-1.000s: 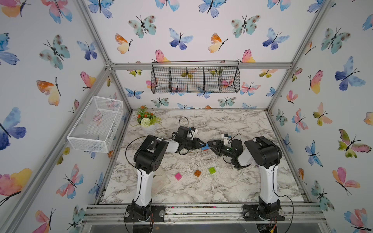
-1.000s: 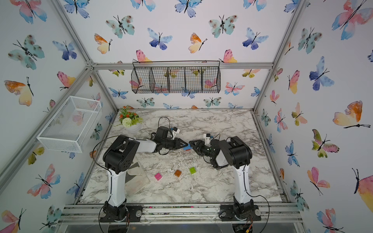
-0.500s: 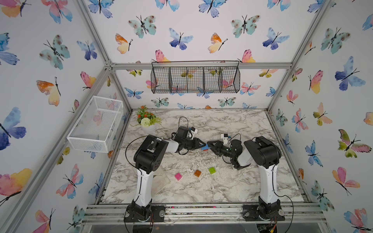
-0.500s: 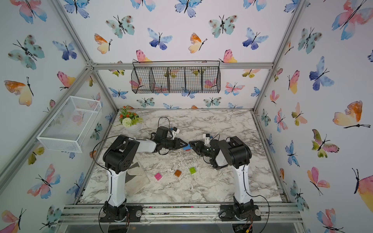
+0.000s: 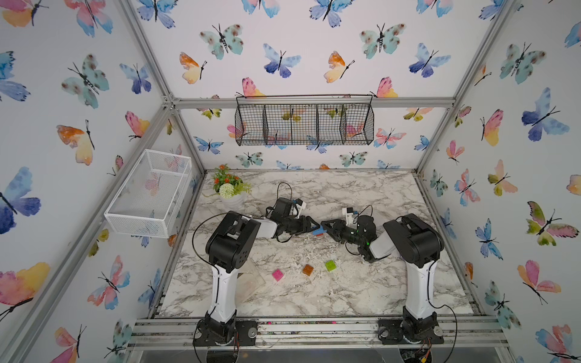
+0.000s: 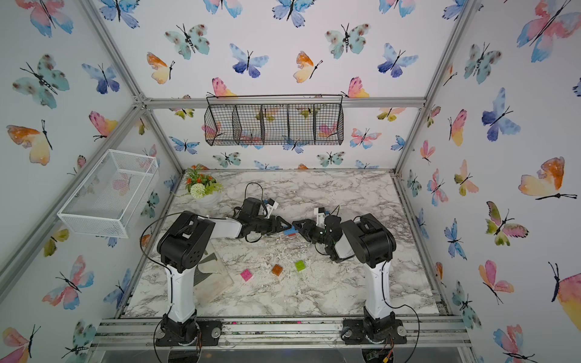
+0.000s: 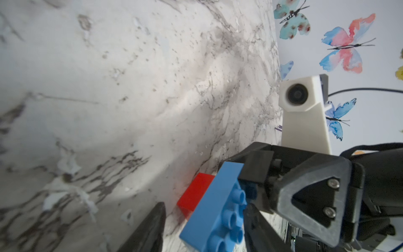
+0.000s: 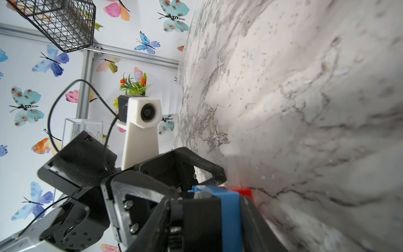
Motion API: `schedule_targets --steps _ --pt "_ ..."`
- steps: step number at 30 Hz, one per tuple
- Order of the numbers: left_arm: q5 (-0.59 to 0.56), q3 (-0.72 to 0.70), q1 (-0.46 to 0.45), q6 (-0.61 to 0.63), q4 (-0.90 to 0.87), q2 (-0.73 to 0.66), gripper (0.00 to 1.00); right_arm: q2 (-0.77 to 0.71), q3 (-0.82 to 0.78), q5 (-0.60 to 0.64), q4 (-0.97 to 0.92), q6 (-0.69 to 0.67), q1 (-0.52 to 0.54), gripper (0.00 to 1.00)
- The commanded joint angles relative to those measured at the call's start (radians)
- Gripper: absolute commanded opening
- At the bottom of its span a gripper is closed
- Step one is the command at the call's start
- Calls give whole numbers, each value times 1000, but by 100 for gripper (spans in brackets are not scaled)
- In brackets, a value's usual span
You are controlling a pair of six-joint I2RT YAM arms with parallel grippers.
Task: Assemble the letter v with lego
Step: Assemble the lego brick with the lego brick.
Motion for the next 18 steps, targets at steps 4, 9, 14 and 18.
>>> schedule_targets --steps 4,9,14,18 --pt "-69 -45 27 35 -190 -19 69 -47 28 8 -120 -59 4 78" --pt "-114 -70 39 82 -251 -106 74 -76 33 9 -152 -79 4 97" --pt "-189 -145 29 138 -333 -220 74 -141 36 25 -253 -132 0 98" --pt "-322 -244 -45 149 -405 -340 69 -233 28 87 -419 -219 -9 98"
